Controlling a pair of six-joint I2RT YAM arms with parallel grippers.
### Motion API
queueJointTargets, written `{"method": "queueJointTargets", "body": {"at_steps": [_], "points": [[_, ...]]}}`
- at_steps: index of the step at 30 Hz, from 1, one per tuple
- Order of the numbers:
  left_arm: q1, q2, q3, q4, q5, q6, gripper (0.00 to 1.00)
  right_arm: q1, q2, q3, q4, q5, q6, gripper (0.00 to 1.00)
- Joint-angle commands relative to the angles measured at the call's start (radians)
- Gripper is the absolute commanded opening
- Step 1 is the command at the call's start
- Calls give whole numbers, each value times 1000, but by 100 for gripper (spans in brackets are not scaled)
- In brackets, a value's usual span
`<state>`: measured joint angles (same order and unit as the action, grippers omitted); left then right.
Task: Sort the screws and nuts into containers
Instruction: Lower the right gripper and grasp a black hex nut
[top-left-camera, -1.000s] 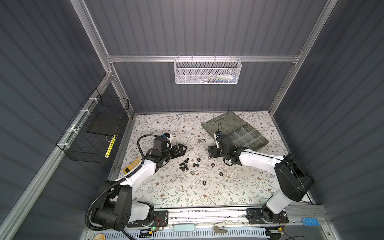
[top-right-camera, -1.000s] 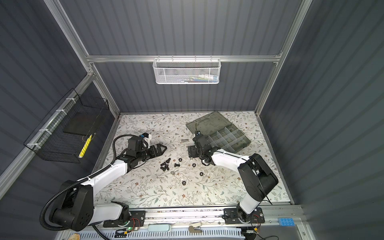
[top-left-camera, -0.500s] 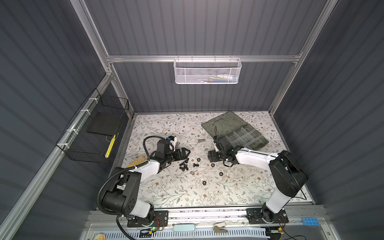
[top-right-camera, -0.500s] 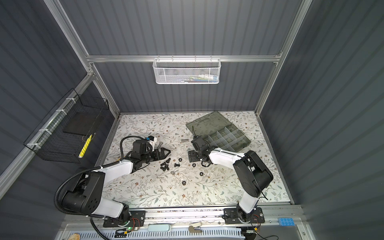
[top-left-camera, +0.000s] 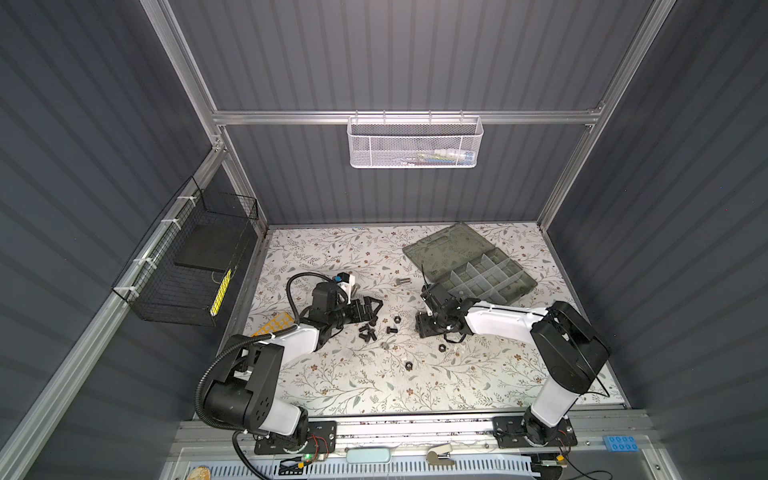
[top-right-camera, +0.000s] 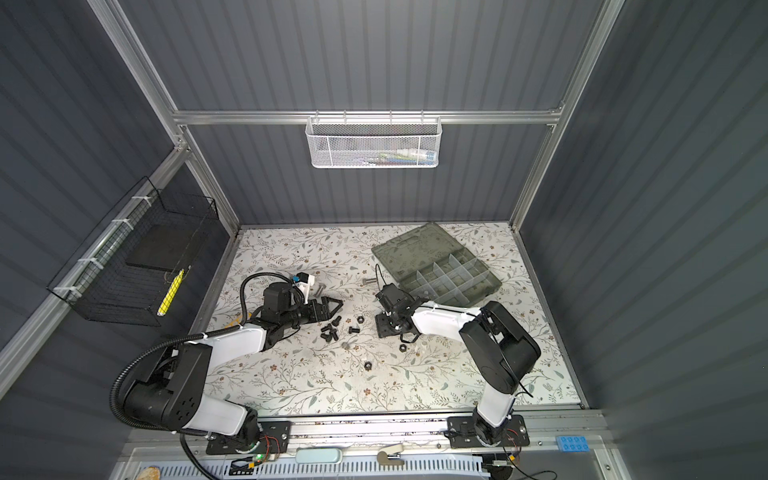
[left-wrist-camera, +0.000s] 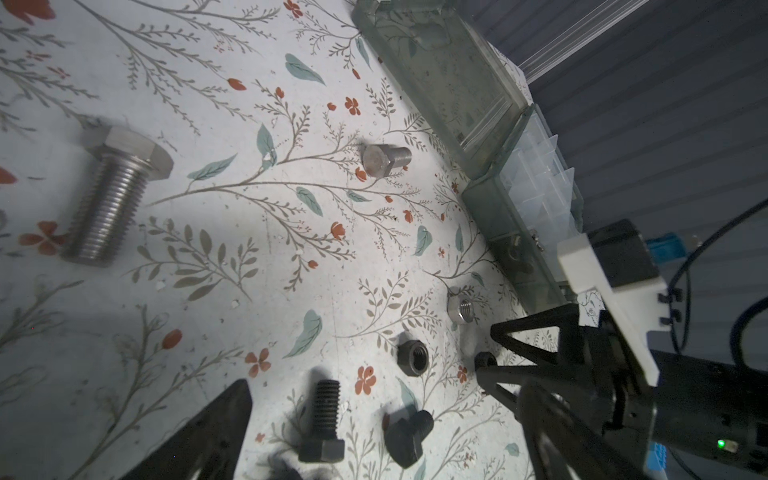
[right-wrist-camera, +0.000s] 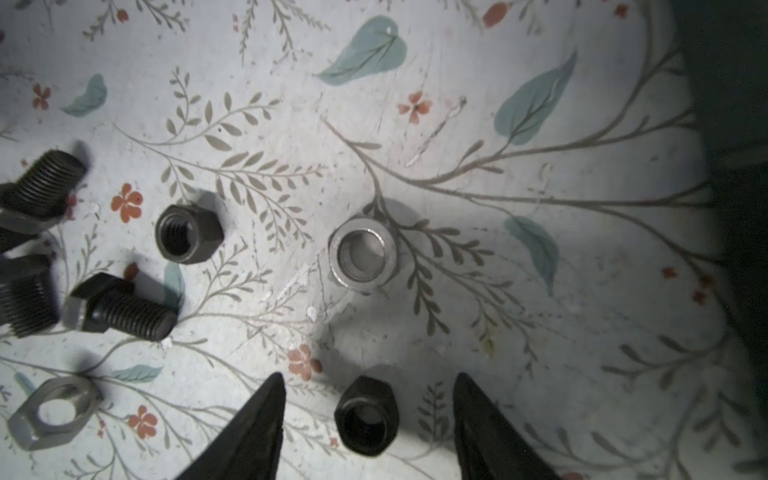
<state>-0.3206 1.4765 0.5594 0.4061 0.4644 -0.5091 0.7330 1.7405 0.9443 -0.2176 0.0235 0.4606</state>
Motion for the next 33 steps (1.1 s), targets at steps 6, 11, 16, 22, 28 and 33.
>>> {"method": "queueJointTargets", "body": {"at_steps": [6,11,16,22,28,33], "points": [[3,-24,-26,52,48,-33,100,9,40,0,-57,42,18,54],[3,-32,-29,46,45,-29,100,29,57,25,-99,72,10,49],[3,-26,-26,48,47,-32,100,53,64,33,-131,114,17,45],[2,-20,-26,52,52,-33,100,74,77,41,-150,144,34,38],[1,-14,-25,54,55,-38,100,90,79,45,-166,177,40,36],[2,-16,-26,57,56,-38,100,94,82,43,-166,186,40,35]]}}
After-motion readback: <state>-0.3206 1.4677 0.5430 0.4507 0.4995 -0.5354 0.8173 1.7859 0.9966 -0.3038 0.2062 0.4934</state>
